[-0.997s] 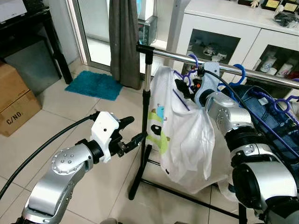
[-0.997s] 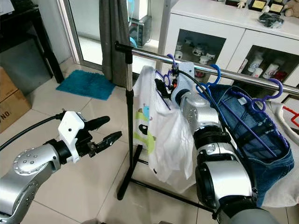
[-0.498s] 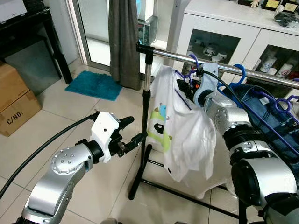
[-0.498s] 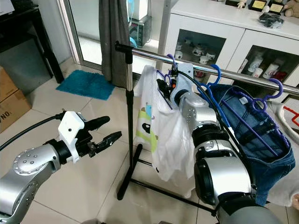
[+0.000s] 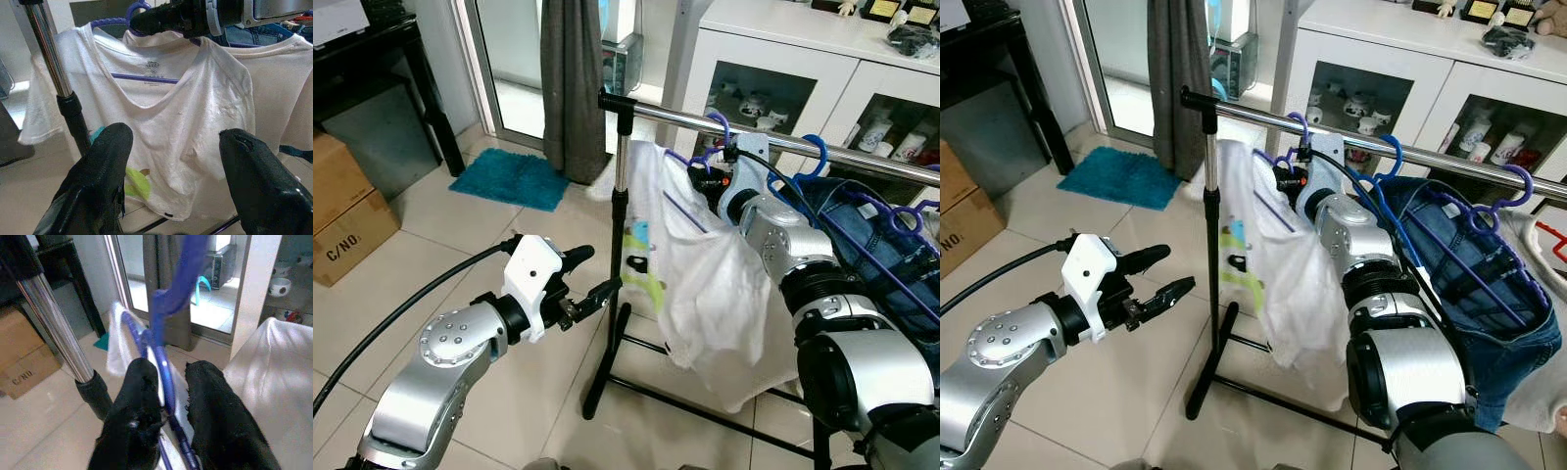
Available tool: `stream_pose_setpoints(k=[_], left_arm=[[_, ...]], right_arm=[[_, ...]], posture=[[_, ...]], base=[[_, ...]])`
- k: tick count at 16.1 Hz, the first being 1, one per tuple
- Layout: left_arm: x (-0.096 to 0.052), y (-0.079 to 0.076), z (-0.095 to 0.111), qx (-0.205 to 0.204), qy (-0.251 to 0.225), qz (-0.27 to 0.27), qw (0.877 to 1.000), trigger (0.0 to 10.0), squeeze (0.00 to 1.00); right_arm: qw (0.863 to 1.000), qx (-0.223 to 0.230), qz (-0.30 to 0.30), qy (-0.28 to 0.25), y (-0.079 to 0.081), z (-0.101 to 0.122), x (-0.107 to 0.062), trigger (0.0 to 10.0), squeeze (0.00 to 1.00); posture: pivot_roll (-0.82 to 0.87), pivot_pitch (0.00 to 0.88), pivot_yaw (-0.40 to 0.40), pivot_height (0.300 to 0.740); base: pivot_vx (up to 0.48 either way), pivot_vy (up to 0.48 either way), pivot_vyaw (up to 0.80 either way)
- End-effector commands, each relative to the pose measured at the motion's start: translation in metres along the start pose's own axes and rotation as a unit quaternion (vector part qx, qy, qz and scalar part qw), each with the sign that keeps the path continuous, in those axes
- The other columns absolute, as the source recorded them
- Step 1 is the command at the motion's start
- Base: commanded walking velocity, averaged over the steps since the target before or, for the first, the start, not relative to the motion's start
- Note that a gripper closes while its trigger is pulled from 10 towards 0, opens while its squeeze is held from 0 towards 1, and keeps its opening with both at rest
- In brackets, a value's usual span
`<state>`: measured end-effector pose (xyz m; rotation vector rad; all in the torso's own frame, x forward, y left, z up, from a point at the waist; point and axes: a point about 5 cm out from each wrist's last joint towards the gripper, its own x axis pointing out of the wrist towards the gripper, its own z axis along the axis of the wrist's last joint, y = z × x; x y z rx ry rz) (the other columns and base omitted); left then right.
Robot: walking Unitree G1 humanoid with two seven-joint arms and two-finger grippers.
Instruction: Hang hanger
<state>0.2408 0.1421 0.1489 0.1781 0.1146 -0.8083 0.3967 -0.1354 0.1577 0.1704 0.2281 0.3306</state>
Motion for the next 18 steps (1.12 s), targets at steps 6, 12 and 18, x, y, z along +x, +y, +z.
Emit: stream_pose_setpoints(k=[6, 12, 18], left_arm=[[0.004, 0.005, 0.002, 0.008, -0.002, -0.001, 1.0, 10.0, 0.06], [0.017, 0.003, 0.003, 0.009, -0.01, -0.014, 1.0, 10.0, 0.06], [0.009, 0.011, -0.001, 0.012, -0.007, 0.044, 0.999, 10.0, 0.06]], right_arm=[[0.999, 0.004, -0.003, -0.04, 0.008, 0.009, 0.002, 0.0, 0.0], [0.998, -0.007, 0.013, -0.062, 0.004, 0.009, -0.009, 0.0, 0.0], [0.994, -0.024, 0.008, -0.11, 0.005, 0.027, -0.021, 0.0, 0.0]], posture=[[0.02, 0.0, -0.018, 0.74], [-0.01, 0.0, -0.002, 0.74], [0.01, 0.0, -0.04, 0.74]], base=[[0.0, 0.0, 0.0], [0.0, 0.0, 0.0], [0.0, 0.0, 0.0]])
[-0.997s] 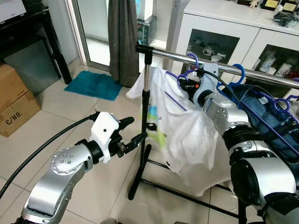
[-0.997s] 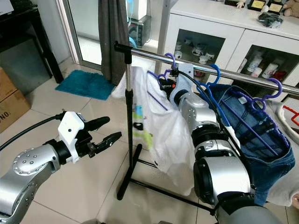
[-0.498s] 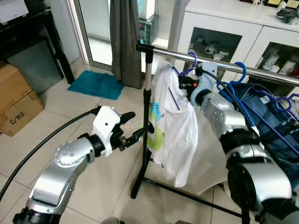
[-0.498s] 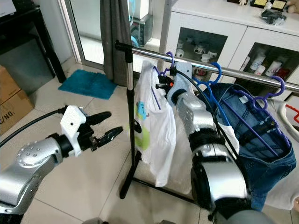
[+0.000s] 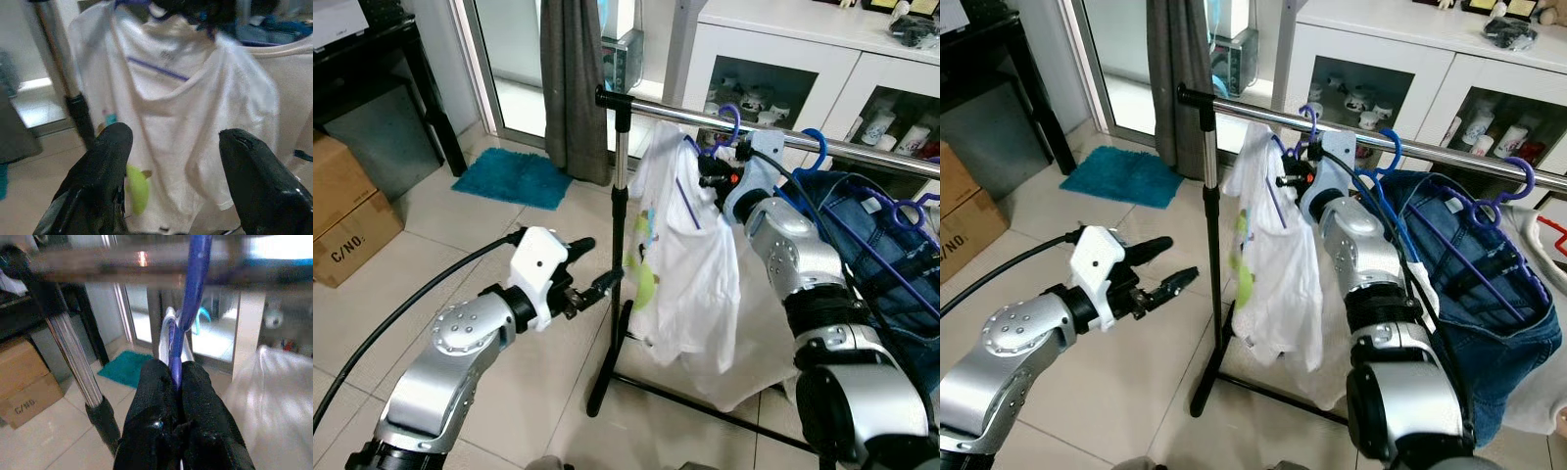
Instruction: Hang hanger
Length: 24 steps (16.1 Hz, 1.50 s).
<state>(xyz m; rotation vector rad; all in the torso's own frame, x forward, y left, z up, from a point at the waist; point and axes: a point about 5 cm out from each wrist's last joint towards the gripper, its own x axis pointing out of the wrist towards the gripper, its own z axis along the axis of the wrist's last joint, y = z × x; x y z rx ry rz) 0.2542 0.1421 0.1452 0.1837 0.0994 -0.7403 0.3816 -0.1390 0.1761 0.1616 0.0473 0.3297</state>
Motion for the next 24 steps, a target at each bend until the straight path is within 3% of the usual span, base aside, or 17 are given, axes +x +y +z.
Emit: stream_pose_setpoints(k=[1, 3, 5, 9, 12, 21, 24], left_arm=[[-0.001, 0.002, 0.002, 0.011, -0.005, 0.017, 1.0, 10.0, 0.06], [-0.001, 0.006, 0.002, 0.007, -0.005, 0.056, 0.998, 10.0, 0.06], [-0.002, 0.007, -0.003, -0.011, -0.005, 0.1, 0.995, 10.0, 0.05], [0.006, 0.005, -0.008, -0.033, -0.002, 0.106, 0.994, 10.0, 0.05], [0.009, 0.003, -0.009, -0.04, -0.003, 0.105, 0.994, 10.0, 0.05], [0.009, 0.009, -0.006, -0.034, -0.007, 0.111, 0.993, 10.0, 0.05], [0.016, 0.011, -0.002, -0.031, -0.012, 0.102, 0.994, 10.0, 0.05]], right_arm=[[1.0, -0.009, 0.005, -0.026, 0.0, 0.015, -0.002, 0.0, 0.0], [0.999, -0.026, 0.017, -0.022, 0.002, 0.016, -0.016, 0.0, 0.0], [0.999, -0.023, 0.022, -0.007, 0.006, -0.002, -0.047, 0.0, 0.0], [1.0, 0.015, -0.007, 0.015, 0.014, -0.031, -0.081, 0.0, 0.0], [1.0, 0.018, -0.008, 0.023, 0.021, -0.04, -0.093, 0.0, 0.0], [0.999, 0.022, 0.042, 0.025, 0.04, -0.036, -0.085, 0.0, 0.0], [0.999, 0.022, 0.04, 0.021, 0.039, -0.033, -0.088, 0.0, 0.0]], posture=[[0.01, 0.0, -0.041, 0.74], [0.01, 0.002, -0.057, 0.74], [-0.01, 0.001, -0.06, 0.74], [-0.05, 0.011, -0.036, 0.74], [-0.06, 0.009, -0.026, 0.74], [-0.04, 0.0, -0.034, 0.74], [-0.05, 0.0, -0.015, 0.74]], base=[[0.0, 0.0, 0.0], [0.0, 0.0, 0.0], [0.0, 0.0, 0.0], [0.0, 0.0, 0.0], [-0.08, 0.0, 0.0], [-0.175, 0.0, 0.0], [-0.284, 0.0, 0.0]])
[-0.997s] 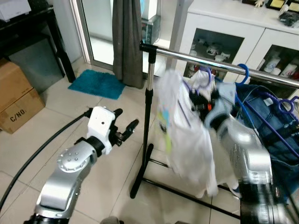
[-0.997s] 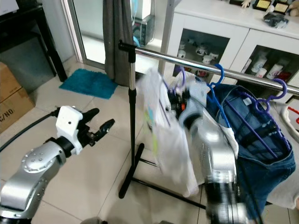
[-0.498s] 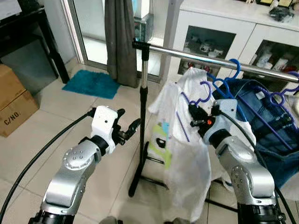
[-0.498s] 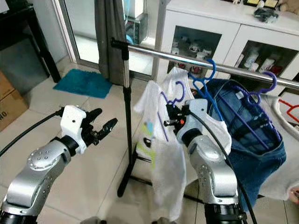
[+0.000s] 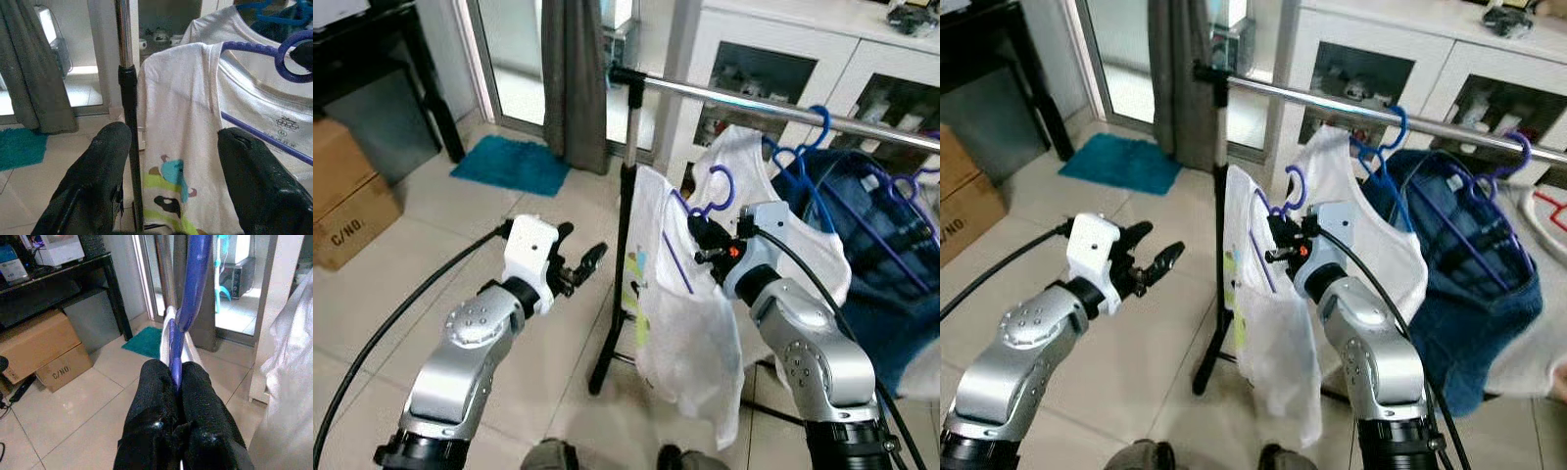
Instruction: Hang hanger
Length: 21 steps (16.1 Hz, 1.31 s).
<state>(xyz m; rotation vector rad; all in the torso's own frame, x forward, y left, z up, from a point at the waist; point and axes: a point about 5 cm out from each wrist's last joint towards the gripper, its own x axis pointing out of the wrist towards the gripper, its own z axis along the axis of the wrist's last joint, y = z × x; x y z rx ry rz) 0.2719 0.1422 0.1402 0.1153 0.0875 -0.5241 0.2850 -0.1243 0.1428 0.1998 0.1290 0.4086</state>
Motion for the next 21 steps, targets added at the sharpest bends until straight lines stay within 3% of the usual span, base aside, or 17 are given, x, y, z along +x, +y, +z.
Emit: stream_pose_setpoints(k=[1, 7, 8, 9, 12, 13, 14, 16, 17, 18, 19, 21], left_arm=[[0.004, -0.002, 0.002, 0.004, -0.004, -0.009, 1.0, 10.0, 0.05], [0.017, -0.003, 0.004, 0.02, -0.006, -0.017, 1.0, 10.0, 0.06], [0.02, -0.003, 0.005, 0.019, -0.011, -0.018, 1.0, 10.0, 0.11], [0.027, -0.001, 0.01, 0.02, -0.03, -0.018, 0.999, 10.0, 1.0], [0.046, -0.002, 0.019, 0.039, -0.054, -0.025, 0.997, 10.0, 1.0], [0.051, -0.005, 0.023, 0.034, -0.065, -0.038, 0.997, 10.0, 0.87], [0.055, -0.006, 0.026, 0.034, -0.073, -0.042, 0.996, 10.0, 0.36], [0.06, -0.003, 0.027, 0.045, -0.077, -0.03, 0.996, 10.0, 0.0], [0.062, -0.001, 0.027, 0.047, -0.08, -0.024, 0.995, 7.8, 0.0], [0.062, 0.0, 0.027, 0.05, -0.083, -0.022, 0.995, 4.4, 0.0], [0.063, 0.001, 0.027, 0.051, -0.085, -0.021, 0.995, 0.0, 0.0], [0.066, 0.004, 0.026, 0.045, -0.087, -0.018, 0.995, 0.0, 0.0]], right_arm=[[1.0, -0.004, 0.0, -0.02, -0.001, 0.009, -0.004, 0.0, 0.0], [0.999, 0.006, 0.022, -0.038, 0.009, 0.018, -0.003, 0.0, 0.0], [0.999, 0.012, 0.031, -0.042, 0.011, 0.019, -0.002, 0.0, 0.0], [0.997, 0.025, 0.055, -0.05, 0.016, 0.023, -0.002, 0.0, 0.0], [0.991, 0.036, 0.109, -0.063, 0.029, 0.029, -0.002, 0.0, 0.0], [0.99, 0.038, 0.121, -0.063, 0.033, 0.03, -0.002, 0.0, 0.0], [0.989, 0.039, 0.127, -0.064, 0.035, 0.03, -0.002, 0.0, 0.0], [0.987, 0.042, 0.139, -0.066, 0.039, 0.031, -0.002, 0.0, 0.0], [0.986, 0.045, 0.145, -0.069, 0.04, 0.032, -0.002, 0.0, 0.0], [0.985, 0.047, 0.147, -0.071, 0.041, 0.033, -0.003, 0.0, 0.0], [0.984, 0.052, 0.154, -0.074, 0.042, 0.034, -0.003, 0.0, 0.0], [0.981, 0.06, 0.167, -0.078, 0.044, 0.035, -0.004, 0.0, 0.0]], posture=[[-0.05, 0.0, -0.012, 0.74], [-0.07, 0.0, -0.008, 0.74], [-0.07, 0.0, -0.009, 0.74], [-0.06, 0.0, -0.01, 0.74], [-0.07, 0.0, -0.009, 0.74], [-0.07, 0.0, -0.006, 0.74], [-0.07, 0.0, -0.003, 0.74], [-0.07, 0.0, 0.001, 0.74], [-0.07, 0.0, 0.002, 0.74], [-0.07, 0.0, 0.003, 0.74], [-0.07, 0.0, 0.003, 0.74], [-0.07, 0.0, 0.003, 0.74]], base=[[-0.285, 0.0, 0.0], [-0.182, 0.0, 0.0], [0.0, 0.0, 0.0], [0.0, 0.0, 0.0], [0.0, 0.0, 0.0], [0.0, 0.0, 0.0], [0.0, 0.0, 0.0], [0.0, 0.0, 0.0], [0.0, 0.0, 0.0], [0.0, 0.0, 0.0], [0.0, 0.0, 0.0], [0.0, 0.0, 0.0]])
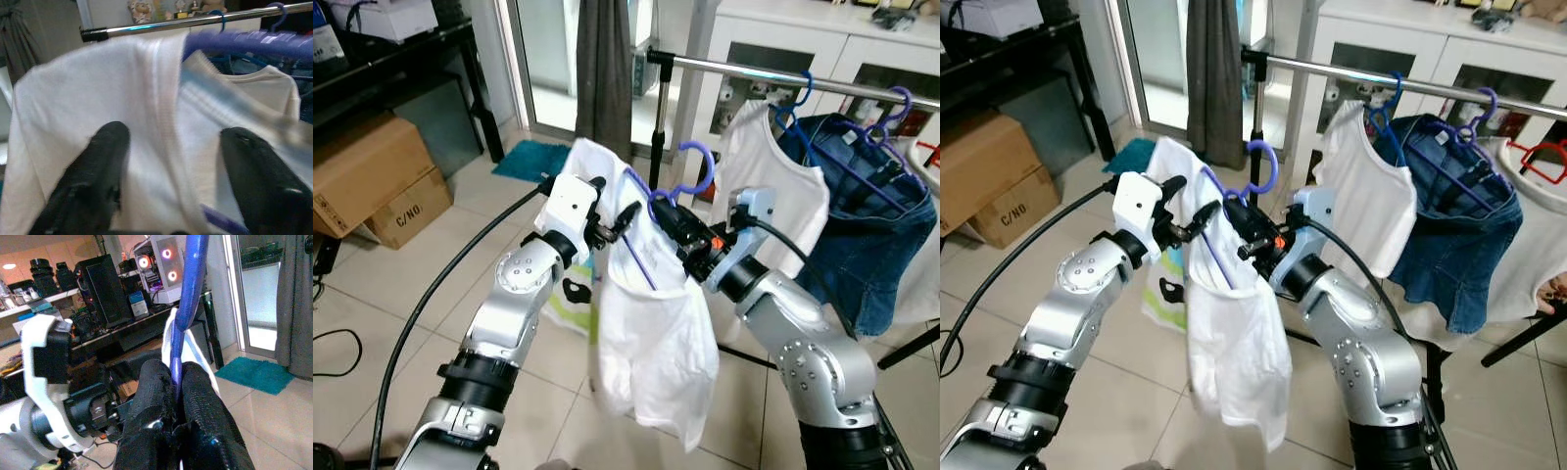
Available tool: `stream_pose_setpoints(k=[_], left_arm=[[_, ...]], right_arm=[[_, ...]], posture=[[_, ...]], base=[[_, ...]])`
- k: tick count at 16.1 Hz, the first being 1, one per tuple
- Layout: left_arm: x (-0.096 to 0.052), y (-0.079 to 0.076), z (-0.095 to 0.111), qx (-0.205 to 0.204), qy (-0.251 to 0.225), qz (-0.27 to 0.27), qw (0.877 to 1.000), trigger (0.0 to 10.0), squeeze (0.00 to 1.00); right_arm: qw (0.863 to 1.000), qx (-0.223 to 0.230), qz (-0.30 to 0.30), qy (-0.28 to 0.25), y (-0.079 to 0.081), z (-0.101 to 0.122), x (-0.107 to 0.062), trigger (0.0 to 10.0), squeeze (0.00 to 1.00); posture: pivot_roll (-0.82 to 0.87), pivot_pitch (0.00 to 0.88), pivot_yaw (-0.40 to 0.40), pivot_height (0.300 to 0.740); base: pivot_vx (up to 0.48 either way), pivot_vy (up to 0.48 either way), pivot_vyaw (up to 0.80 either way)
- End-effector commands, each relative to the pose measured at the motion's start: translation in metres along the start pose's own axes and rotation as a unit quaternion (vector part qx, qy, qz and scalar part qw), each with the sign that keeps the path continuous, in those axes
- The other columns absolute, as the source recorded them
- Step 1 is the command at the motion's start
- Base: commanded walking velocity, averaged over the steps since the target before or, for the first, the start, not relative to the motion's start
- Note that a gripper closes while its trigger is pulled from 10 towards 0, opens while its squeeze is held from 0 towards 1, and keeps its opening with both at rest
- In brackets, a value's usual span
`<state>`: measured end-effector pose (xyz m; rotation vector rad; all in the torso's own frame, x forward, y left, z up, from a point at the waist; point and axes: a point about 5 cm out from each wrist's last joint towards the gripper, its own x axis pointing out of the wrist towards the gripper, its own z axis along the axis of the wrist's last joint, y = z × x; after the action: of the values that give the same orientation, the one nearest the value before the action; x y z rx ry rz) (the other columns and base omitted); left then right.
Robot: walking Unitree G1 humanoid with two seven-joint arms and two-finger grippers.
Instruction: Hang hanger
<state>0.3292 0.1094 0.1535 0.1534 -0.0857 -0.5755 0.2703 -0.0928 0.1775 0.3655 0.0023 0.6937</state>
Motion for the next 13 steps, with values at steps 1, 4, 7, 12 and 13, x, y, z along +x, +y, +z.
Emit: stream_pose_setpoints(k=[1, 4, 7, 12, 13], left_arm=[[0.0037, 0.0026, 0.0051, 0.001, -0.008, 0.003, 1.0, 0.0, 0.0], [0.0068, 0.0082, 0.011, -0.01, -0.024, 0.031, 0.999, 0.0, 0.0], [0.0067, 0.0073, 0.0091, 0.031, -0.02, 0.031, 0.999, 0.0, 0.0], [0.0056, 0.0072, 0.0059, -0.006, -0.017, 0.025, 1.0, 0.0, 0.0], [0.0053, 0.007, 0.0049, -0.013, -0.014, 0.021, 1.0, 0.0, 0.0]], right_arm=[[1.0, -0.001, 0.016, -0.016, 0.004, 0.0086, 0.0011, 0.0, 0.0], [1.0, 0.003, 0.016, -0.02, 0.0039, 0.0095, 0.0011, 0.0, 0.0], [1.0, 0.005, 0.014, -0.02, 0.0039, 0.0095, 0.0011, 0.0, 0.0], [1.0, 0.007, 0.012, -0.019, 0.0037, 0.0082, 0.0015, 0.0, 0.0], [1.0, 0.007, 0.012, -0.02, 0.0038, 0.0083, 0.0015, 0.0, 0.0]], posture=[[-0.07, 0.0, 0.003, 0.74], [-0.07, 0.0, 0.004, 0.74], [-0.07, 0.0, 0.005, 0.74], [-0.07, 0.0, 0.007, 0.74], [-0.07, 0.0, 0.008, 0.74]], base=[[0.0, 0.0, 0.0], [0.0, 0.0, 0.0], [0.0, 0.0, 0.0], [0.0, 0.0, 0.0], [0.0, 0.0, 0.0]])
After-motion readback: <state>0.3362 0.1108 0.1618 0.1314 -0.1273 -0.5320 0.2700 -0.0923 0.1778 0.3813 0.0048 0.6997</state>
